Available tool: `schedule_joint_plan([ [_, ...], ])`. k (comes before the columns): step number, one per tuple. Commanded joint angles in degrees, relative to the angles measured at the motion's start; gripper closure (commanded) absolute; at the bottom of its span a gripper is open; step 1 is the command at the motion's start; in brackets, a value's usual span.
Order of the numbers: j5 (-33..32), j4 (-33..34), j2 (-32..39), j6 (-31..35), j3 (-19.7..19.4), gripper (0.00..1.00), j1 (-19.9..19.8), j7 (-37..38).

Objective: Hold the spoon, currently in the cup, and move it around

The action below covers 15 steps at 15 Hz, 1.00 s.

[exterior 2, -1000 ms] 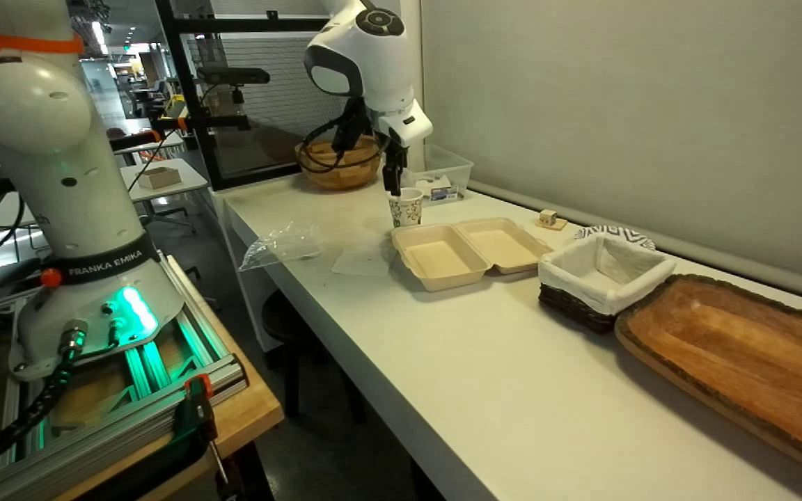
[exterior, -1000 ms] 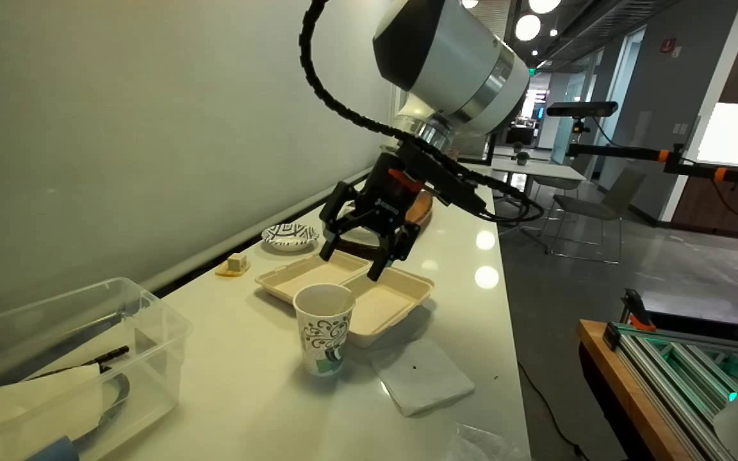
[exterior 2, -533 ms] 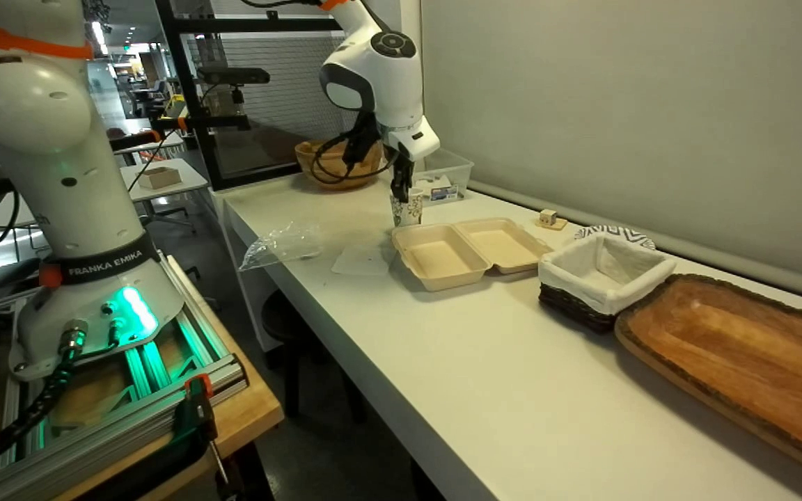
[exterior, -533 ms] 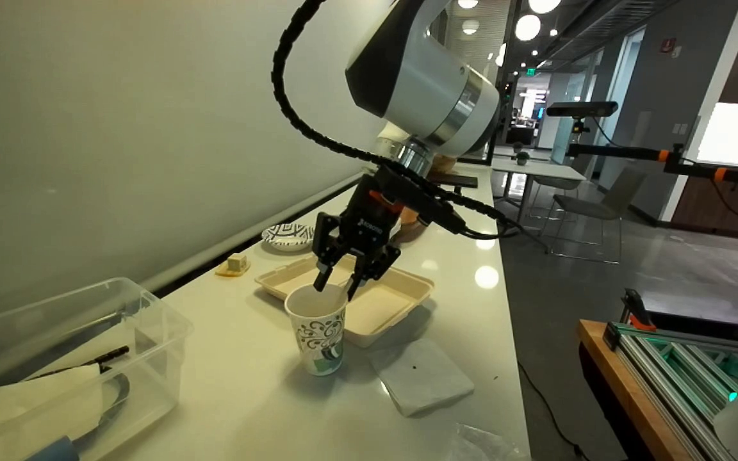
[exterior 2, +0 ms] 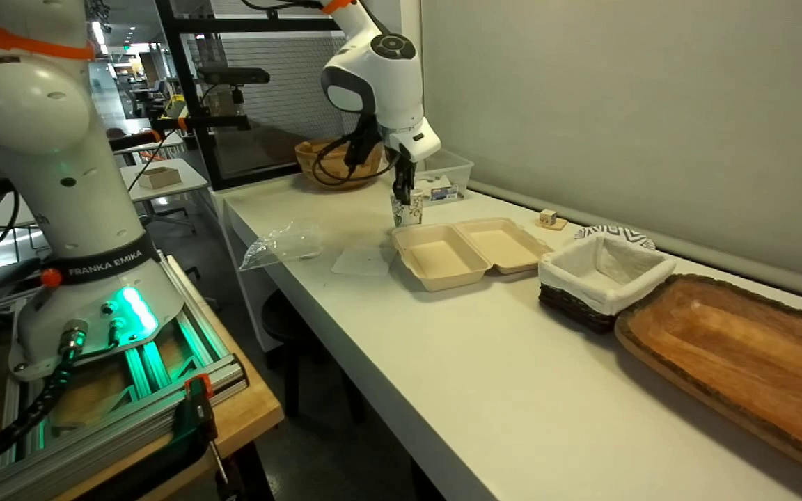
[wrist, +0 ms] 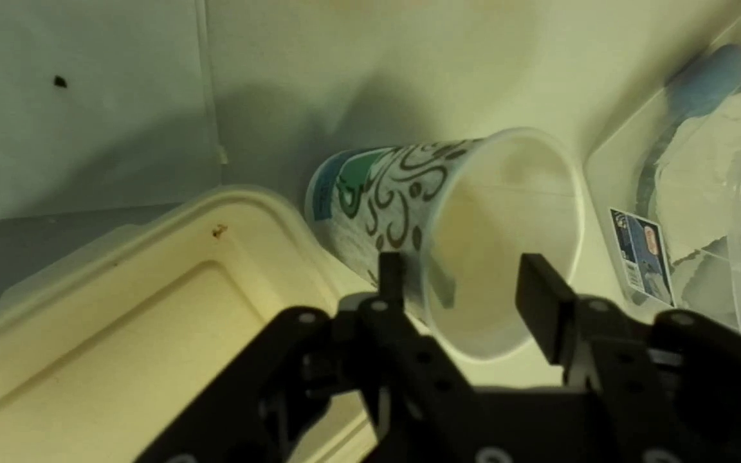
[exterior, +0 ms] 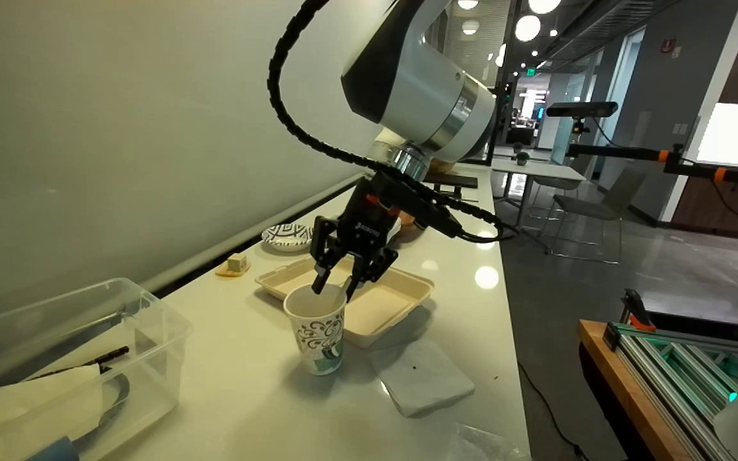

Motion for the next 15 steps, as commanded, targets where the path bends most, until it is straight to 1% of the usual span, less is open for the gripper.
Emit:
schedule_joint_plan([
  [1,-0.56,-2.14,-1.51,1.48,-0.32,0.37,0.42,0.95],
  [2,-0.68,-2.57,-1.92,1.42,-0.45,0.38,0.42,0.96],
  [3,-0.91,-3.05,-2.36,1.36,-0.6,0.33,0.49,1.23],
  [4,-2.02,-3.75,-3.21,1.71,1.2,0.37,-1.37,1.78],
  [6,-3.15,-5.19,-4.74,2.01,1.34,0.37,-1.52,2.66],
  [10,-5.44,-8.28,-8.56,3.49,1.36,0.42,-1.75,4.71],
  [11,-5.58,-8.9,-9.33,3.95,-0.15,0.44,-0.34,4.74],
  [12,-5.94,-9.28,-10.0,4.17,-0.16,0.48,-0.42,4.91],
  [13,-6.23,-9.61,-10.53,4.05,-0.18,0.55,-0.54,5.26],
  [14,-6.0,-9.6,-10.67,4.05,-0.15,0.58,-0.67,4.73],
  [15,-5.75,-9.66,-10.91,3.59,-0.15,0.64,-0.77,4.57],
])
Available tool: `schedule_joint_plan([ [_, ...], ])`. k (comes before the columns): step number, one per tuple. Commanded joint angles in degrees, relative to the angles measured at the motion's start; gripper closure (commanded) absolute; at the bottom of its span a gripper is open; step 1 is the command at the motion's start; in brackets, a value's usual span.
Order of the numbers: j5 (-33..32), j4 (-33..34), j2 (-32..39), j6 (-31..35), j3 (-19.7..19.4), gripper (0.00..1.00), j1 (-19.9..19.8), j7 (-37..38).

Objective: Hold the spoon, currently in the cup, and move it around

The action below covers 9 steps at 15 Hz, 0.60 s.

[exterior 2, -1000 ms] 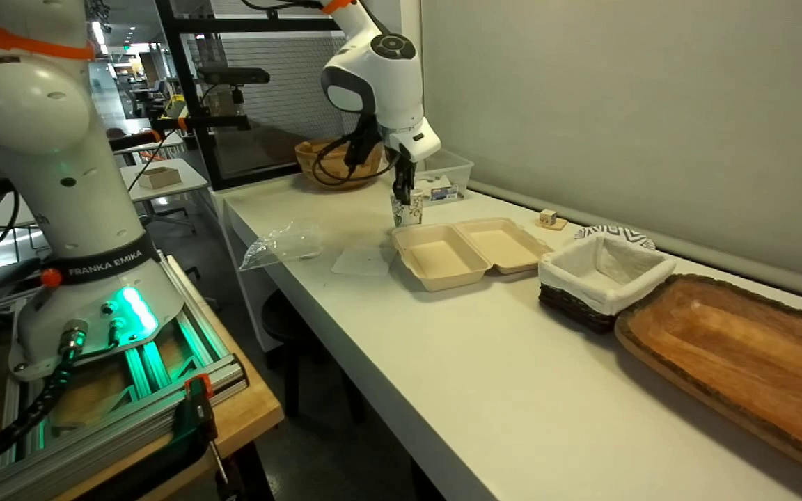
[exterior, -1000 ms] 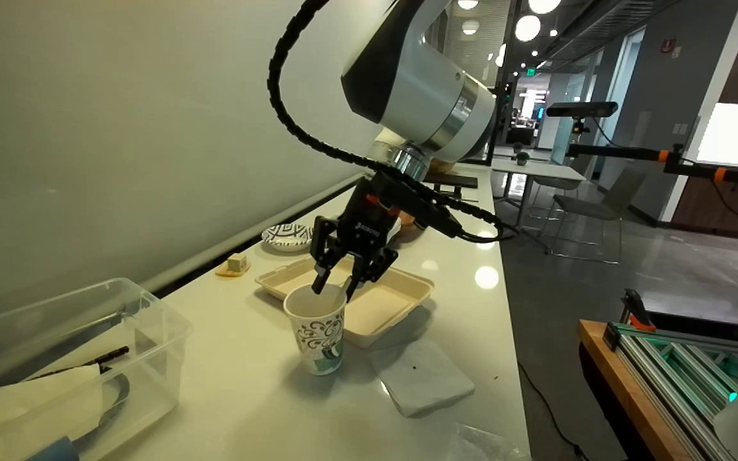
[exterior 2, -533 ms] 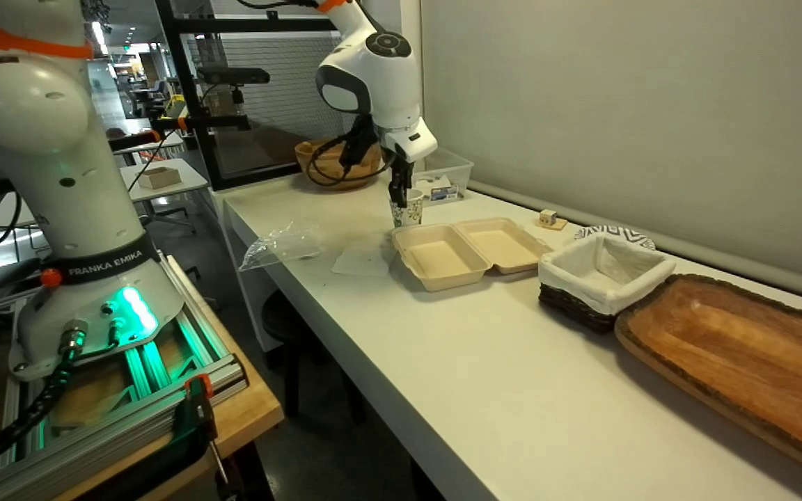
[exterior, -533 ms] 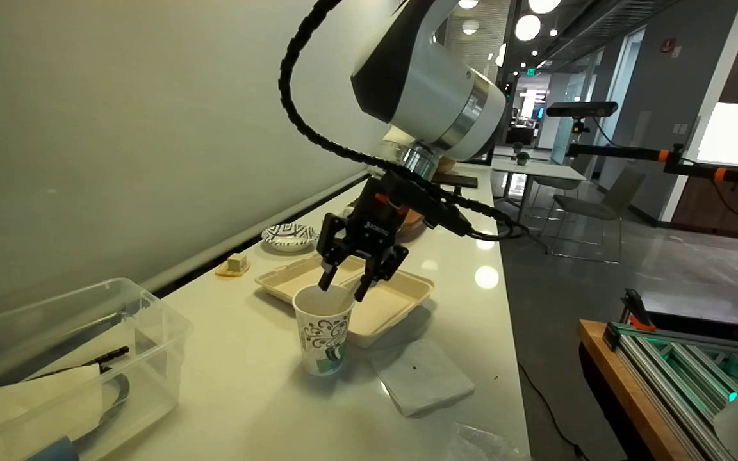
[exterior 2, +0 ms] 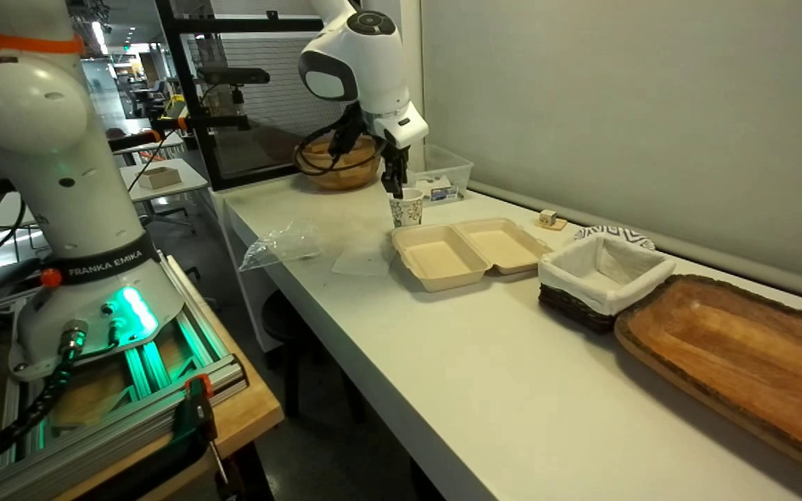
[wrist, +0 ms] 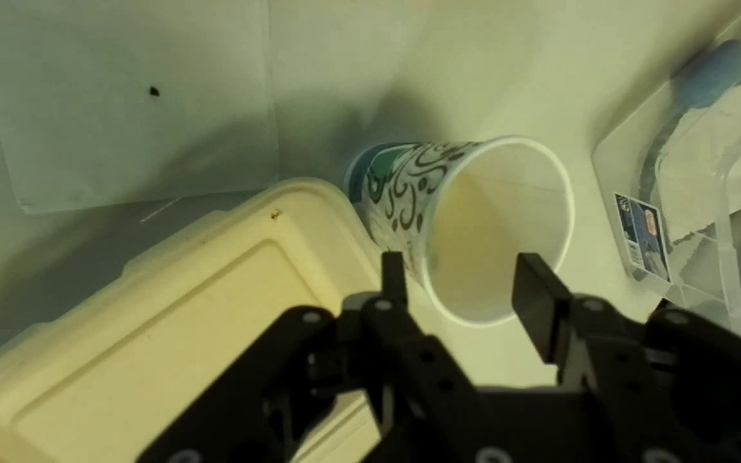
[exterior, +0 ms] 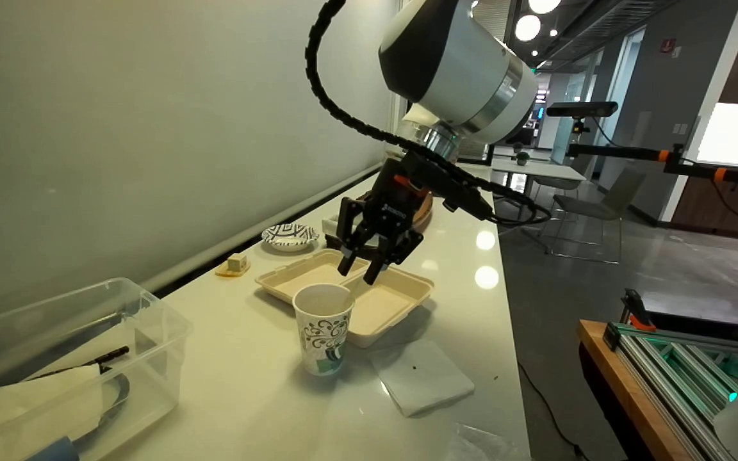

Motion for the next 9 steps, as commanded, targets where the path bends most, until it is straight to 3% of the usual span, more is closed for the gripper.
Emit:
schedule_joint_plan([
  [1,-0.84,-2.24,-2.29,0.78,-0.13,0.66,0.22,1.31],
  [4,-0.54,-2.13,-1.85,0.67,-0.05,0.61,0.21,1.01],
  [5,-0.64,-2.09,-1.68,0.72,-0.08,0.55,0.2,1.05],
  [8,-0.34,-1.73,-0.97,0.56,-0.18,0.55,0.04,0.7],
  [9,0.09,-1.53,-0.76,0.37,-0.16,0.6,-0.01,0.31],
])
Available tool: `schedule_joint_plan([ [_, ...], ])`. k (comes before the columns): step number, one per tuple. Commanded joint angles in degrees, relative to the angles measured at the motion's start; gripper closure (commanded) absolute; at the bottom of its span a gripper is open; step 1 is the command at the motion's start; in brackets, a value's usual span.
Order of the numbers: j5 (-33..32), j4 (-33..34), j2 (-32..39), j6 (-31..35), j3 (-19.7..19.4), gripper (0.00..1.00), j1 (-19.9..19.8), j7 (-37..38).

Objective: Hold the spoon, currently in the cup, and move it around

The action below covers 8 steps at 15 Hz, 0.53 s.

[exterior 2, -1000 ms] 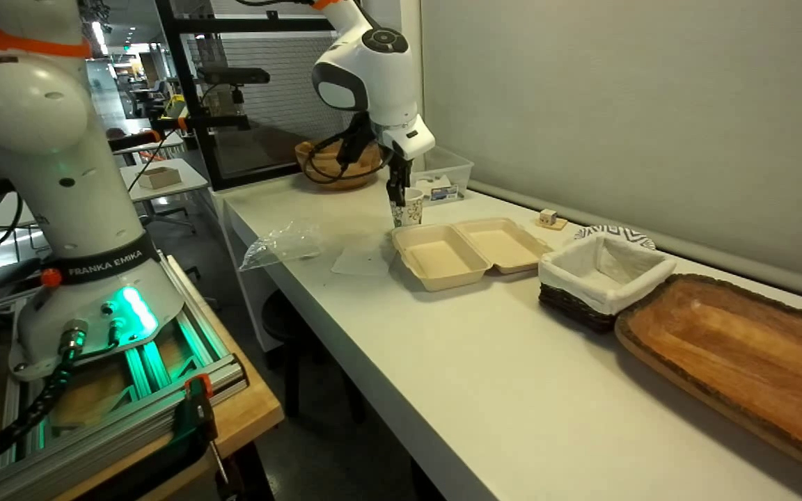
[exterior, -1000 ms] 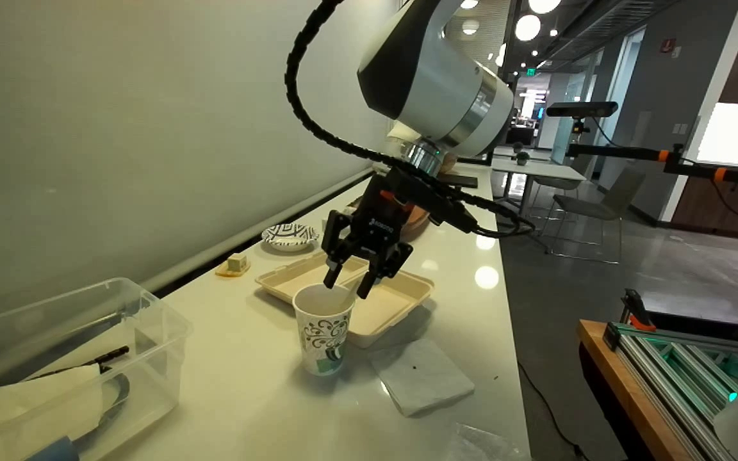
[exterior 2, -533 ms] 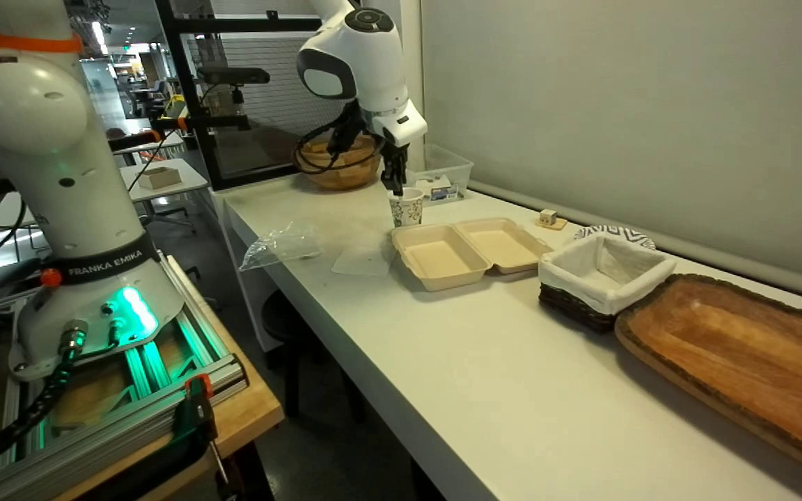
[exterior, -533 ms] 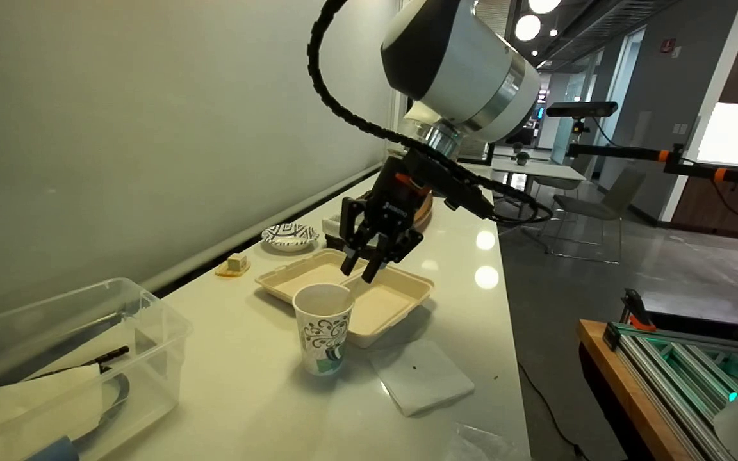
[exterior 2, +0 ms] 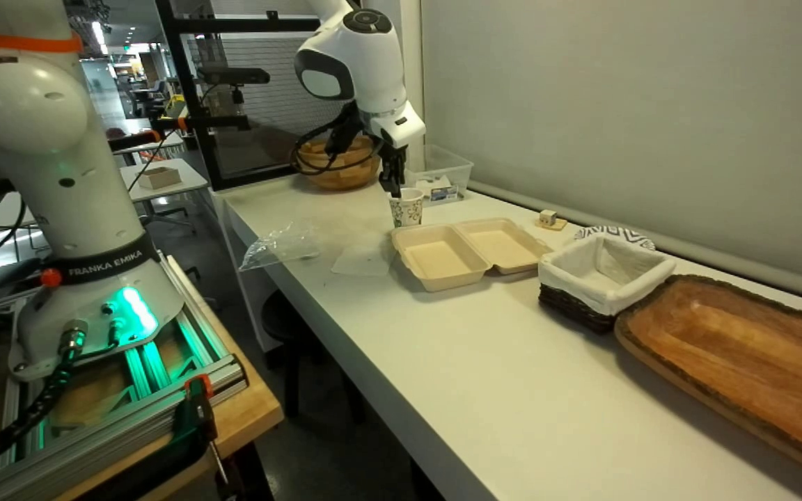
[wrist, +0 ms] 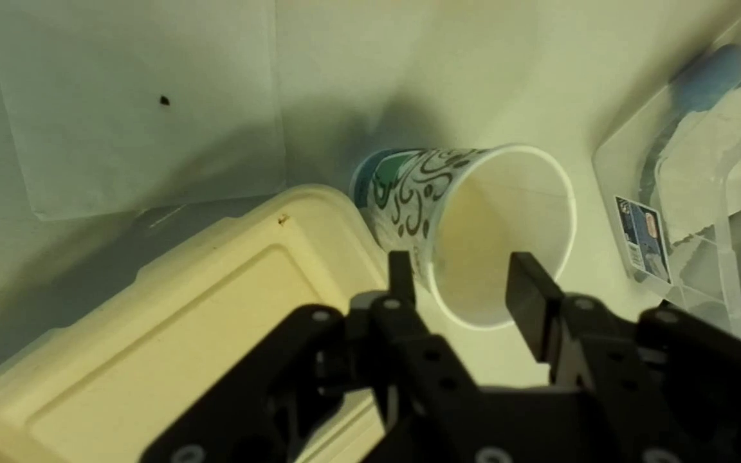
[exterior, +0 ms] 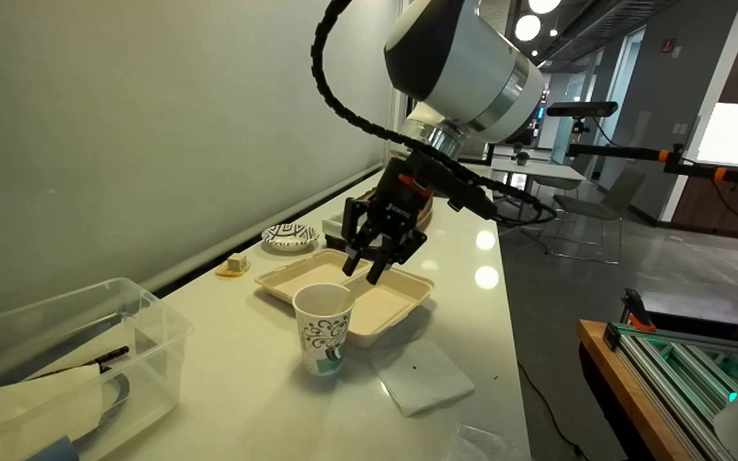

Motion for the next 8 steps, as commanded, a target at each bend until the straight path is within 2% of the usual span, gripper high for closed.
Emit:
schedule_joint_plan([
  [1,0.5,-0.29,0.37,0.36,-0.02,0.61,-0.03,-0.04],
  [4,1.15,0.19,0.91,0.3,0.07,0.67,-0.05,-0.99],
  [5,1.75,0.37,1.01,0.43,0.16,0.75,-0.07,-1.72],
  [7,1.88,0.53,1.35,0.48,0.18,0.73,-0.02,-1.8],
  [8,2.18,0.68,1.57,0.61,0.25,0.76,-0.01,-2.26],
])
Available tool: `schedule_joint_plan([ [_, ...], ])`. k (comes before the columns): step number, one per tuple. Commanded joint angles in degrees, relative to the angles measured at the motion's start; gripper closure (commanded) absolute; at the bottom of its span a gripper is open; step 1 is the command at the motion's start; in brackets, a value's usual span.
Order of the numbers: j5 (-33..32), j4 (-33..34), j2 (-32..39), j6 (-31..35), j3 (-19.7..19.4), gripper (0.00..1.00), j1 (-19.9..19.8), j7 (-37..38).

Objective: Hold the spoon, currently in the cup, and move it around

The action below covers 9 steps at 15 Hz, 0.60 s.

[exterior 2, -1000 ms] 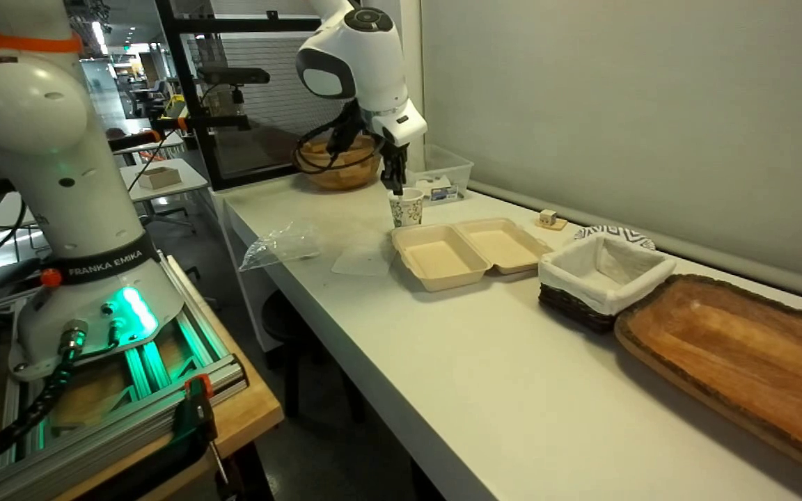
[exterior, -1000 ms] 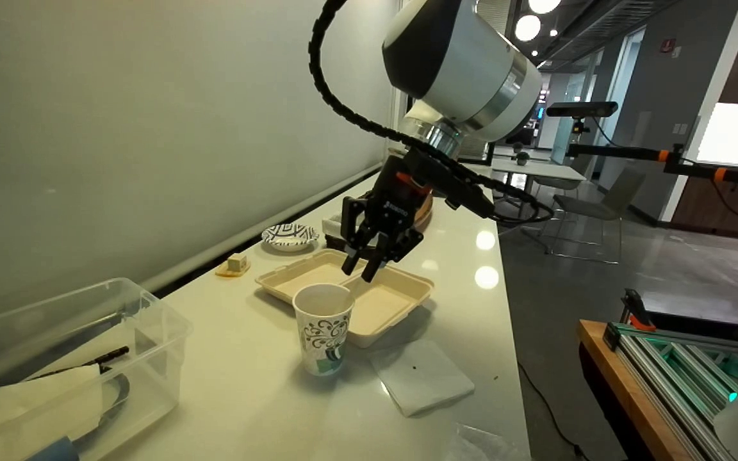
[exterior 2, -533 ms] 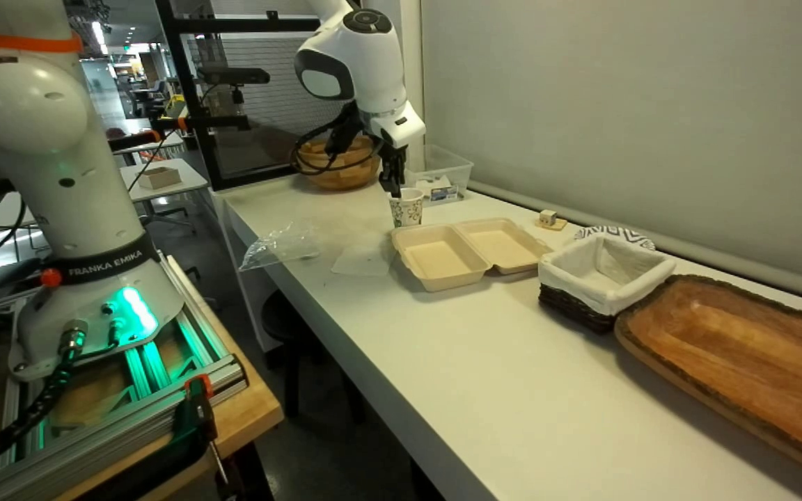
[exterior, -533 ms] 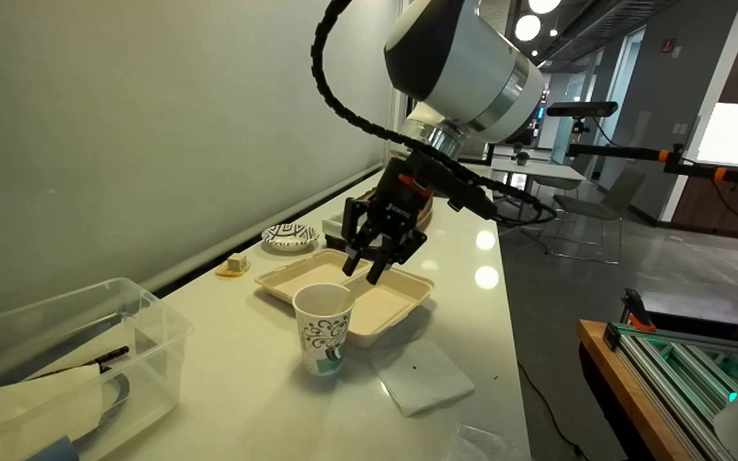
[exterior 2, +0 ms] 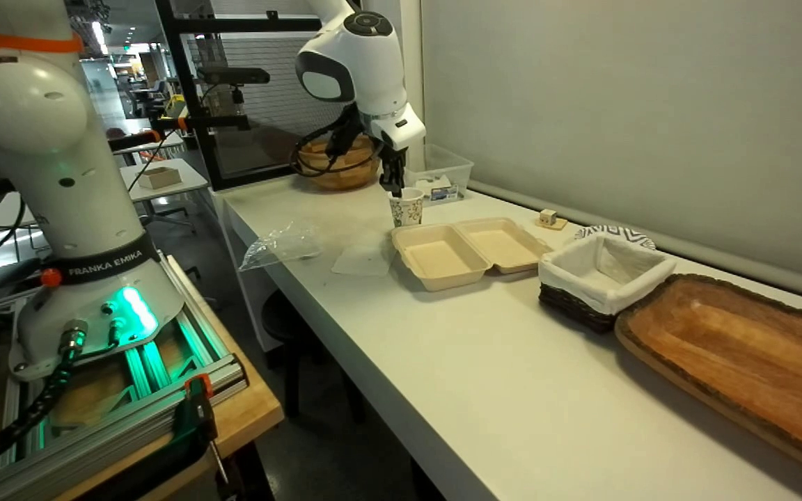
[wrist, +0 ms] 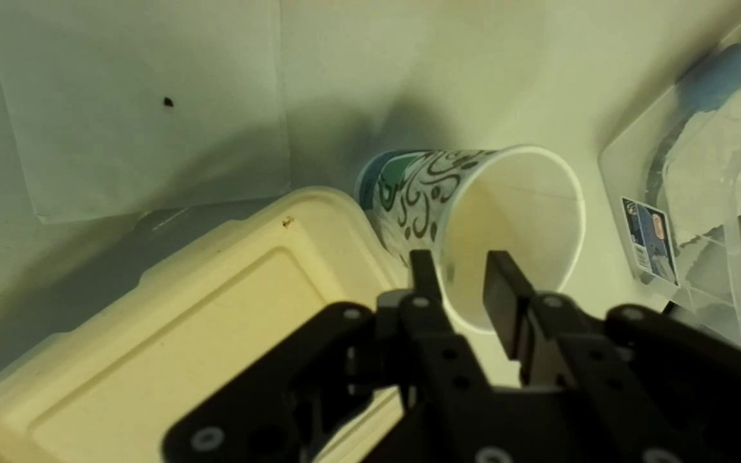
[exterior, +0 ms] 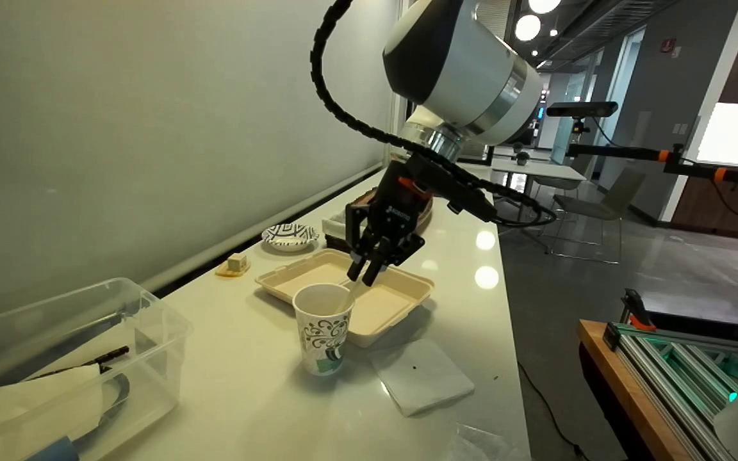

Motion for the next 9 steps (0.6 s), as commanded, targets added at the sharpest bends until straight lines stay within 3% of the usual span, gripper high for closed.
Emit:
schedule_joint_plan([
  [1,1.52,0.55,1.14,0.36,0.3,0.72,0.02,-1.4],
  [6,2.39,1.23,2.15,0.32,0.49,0.72,-0.08,-2.84],
  [9,3.69,1.97,2.74,0.51,0.65,0.9,-0.18,-4.99],
])
